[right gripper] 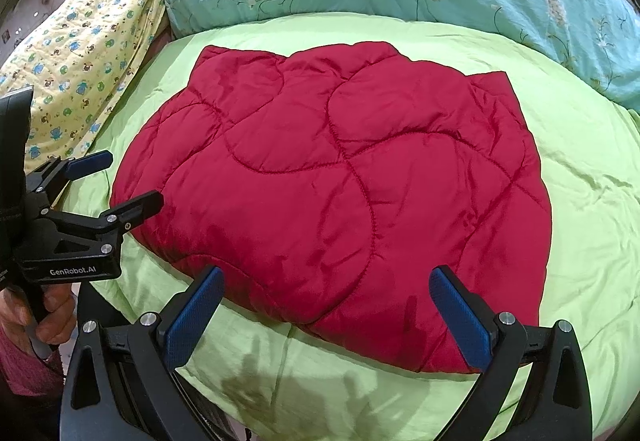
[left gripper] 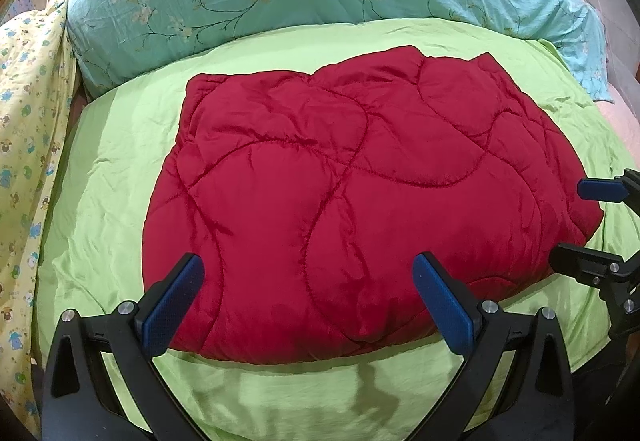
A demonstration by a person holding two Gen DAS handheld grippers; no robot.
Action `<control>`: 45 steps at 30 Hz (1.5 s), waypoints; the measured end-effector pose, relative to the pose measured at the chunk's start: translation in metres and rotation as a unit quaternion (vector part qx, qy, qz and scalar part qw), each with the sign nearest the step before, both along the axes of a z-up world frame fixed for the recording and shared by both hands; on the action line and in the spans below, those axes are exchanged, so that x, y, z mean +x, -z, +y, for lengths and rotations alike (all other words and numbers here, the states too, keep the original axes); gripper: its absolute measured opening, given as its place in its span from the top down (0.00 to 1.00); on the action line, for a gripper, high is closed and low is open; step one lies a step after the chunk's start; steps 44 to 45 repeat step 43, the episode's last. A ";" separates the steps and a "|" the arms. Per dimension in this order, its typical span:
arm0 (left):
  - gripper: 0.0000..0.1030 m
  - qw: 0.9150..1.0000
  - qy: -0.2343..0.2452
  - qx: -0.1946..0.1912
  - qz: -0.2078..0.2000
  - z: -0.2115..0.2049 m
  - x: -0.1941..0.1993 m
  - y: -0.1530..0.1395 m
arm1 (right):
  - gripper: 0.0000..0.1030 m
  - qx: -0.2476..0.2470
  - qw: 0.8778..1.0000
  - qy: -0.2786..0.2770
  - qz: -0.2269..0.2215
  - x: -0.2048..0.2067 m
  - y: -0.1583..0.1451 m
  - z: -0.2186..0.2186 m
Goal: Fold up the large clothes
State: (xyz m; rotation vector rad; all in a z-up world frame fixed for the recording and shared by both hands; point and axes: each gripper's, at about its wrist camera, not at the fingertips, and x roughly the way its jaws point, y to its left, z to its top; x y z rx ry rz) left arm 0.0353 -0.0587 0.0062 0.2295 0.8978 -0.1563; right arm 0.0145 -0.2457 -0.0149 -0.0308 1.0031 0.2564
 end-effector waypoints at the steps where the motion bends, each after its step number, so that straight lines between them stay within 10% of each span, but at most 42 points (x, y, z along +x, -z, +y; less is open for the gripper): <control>1: 0.00 1.000 0.000 0.000 -0.001 0.000 0.000 0.000 | 0.00 0.000 1.000 0.000 0.000 0.000 0.000 0.000; 45: 0.00 1.000 -0.005 -0.015 0.001 0.000 0.001 -0.002 | 0.00 0.010 1.000 0.022 -0.007 0.000 0.002 -0.005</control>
